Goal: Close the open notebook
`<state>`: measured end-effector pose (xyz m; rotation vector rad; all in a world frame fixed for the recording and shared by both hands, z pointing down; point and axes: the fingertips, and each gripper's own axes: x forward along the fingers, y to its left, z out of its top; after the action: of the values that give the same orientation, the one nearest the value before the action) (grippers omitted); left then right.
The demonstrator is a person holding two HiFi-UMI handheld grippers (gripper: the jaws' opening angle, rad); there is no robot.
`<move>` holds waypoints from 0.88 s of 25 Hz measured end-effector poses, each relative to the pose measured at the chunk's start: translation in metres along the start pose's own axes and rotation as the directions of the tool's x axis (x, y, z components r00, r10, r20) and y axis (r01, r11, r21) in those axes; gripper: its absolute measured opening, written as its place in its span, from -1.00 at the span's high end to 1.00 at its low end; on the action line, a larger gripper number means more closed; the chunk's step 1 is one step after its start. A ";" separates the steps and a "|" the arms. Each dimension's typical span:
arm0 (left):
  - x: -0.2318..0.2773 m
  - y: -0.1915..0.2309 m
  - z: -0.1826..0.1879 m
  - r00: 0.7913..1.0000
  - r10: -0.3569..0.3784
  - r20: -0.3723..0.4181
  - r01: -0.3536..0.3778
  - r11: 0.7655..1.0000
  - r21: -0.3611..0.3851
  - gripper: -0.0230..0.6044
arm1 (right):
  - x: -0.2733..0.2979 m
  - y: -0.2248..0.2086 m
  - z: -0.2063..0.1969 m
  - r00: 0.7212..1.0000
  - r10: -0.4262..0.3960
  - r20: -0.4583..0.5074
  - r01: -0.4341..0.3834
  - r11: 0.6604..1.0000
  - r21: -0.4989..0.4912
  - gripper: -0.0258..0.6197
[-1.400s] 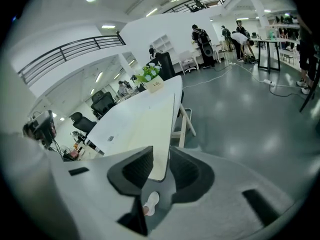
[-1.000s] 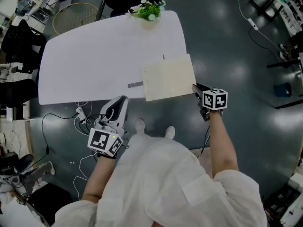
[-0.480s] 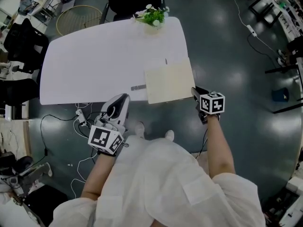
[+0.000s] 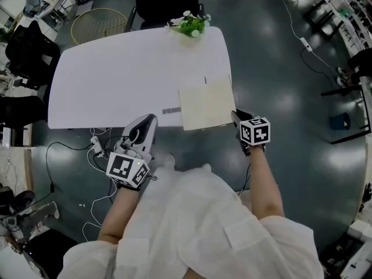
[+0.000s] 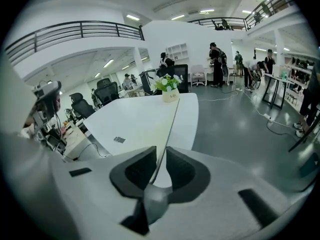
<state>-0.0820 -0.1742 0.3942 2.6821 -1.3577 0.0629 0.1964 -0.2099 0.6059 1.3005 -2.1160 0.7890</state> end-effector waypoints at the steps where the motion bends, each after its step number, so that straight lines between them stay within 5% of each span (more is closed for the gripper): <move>1: 0.000 0.001 0.000 1.000 -0.003 0.004 0.003 1.000 0.002 0.88 | 0.000 0.001 0.001 1.000 -0.006 -0.003 0.006 1.000 -0.004 0.73; 22: -0.014 0.037 0.012 0.999 -0.027 0.024 0.027 1.000 0.011 0.88 | 0.007 0.065 0.022 0.993 -0.115 -0.032 0.109 0.981 -0.161 0.73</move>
<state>-0.1200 -0.1864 0.3845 2.7185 -1.3312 0.0354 0.1313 -0.2057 0.5818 1.2944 -2.0096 0.5816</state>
